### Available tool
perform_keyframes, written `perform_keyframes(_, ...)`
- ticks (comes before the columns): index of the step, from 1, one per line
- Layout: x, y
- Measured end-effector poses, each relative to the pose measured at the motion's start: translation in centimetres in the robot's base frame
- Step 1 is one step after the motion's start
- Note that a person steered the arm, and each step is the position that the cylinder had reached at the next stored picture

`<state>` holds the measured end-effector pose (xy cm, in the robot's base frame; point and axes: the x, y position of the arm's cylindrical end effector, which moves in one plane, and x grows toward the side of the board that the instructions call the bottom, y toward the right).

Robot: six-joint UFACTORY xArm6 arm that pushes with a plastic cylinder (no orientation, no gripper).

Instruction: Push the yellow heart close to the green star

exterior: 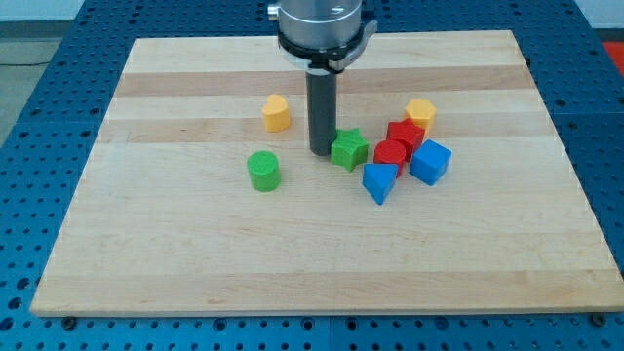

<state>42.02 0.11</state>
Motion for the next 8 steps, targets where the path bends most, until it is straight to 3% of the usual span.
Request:
perform_keyframes(3,-1.6,1.6)
perform_keyframes(5,2.9,-3.1)
perform_keyframes(8,2.6,1.3)
